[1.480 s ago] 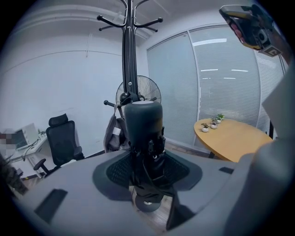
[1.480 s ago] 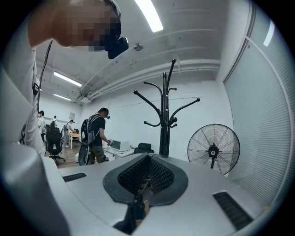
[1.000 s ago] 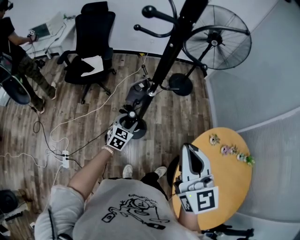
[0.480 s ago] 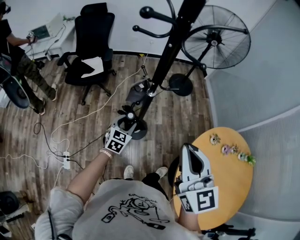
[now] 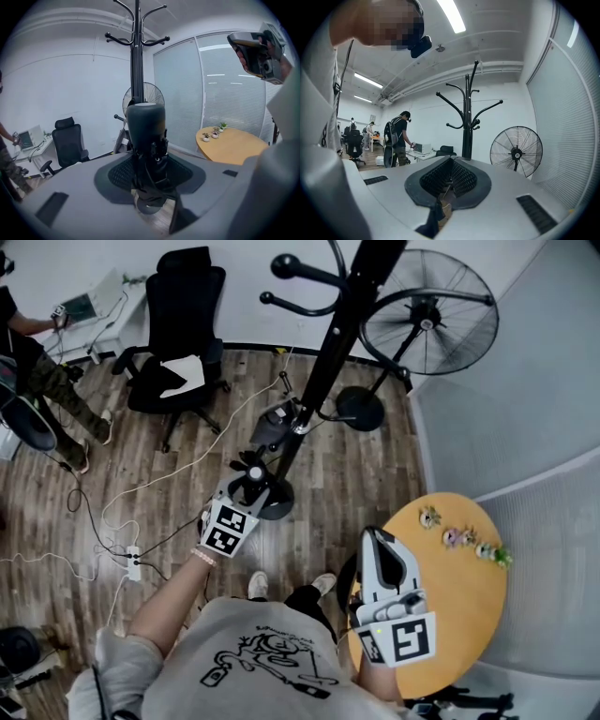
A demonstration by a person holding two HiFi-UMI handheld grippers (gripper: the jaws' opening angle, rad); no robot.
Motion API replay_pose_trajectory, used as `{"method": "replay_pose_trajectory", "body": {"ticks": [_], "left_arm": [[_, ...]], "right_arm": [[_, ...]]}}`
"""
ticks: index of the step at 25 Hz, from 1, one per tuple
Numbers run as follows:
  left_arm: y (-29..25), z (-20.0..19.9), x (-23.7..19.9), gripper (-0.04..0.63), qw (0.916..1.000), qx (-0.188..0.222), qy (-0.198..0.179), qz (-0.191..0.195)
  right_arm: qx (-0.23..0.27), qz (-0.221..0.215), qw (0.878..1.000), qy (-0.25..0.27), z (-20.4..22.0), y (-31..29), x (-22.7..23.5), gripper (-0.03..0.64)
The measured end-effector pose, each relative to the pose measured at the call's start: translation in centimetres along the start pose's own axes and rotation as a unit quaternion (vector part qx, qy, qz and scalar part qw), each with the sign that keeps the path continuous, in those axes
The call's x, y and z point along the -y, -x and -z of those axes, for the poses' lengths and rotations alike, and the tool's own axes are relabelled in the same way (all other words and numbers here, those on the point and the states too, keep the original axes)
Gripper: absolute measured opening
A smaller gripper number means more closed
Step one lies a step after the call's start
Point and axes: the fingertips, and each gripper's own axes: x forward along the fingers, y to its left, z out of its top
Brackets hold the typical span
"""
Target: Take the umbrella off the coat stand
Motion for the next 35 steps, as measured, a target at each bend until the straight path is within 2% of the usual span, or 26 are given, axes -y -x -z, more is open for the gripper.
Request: {"method": "replay_pose_trajectory", "body": {"ticks": [20,35], "left_arm": [[6.2,-5.3,1.1,0.193,0.9996,0.013,-0.016,0.017],[11.1,-10.6,4.0,0.195,0.9964,0.044,-0.038,0.062]], "right_arm": [[0.0,0.004,1.0,0.001,0.0,0.0,0.3,0.015],[0.003,0.008,1.0,0.0,-0.1,0.2,0.6,0.015]]}}
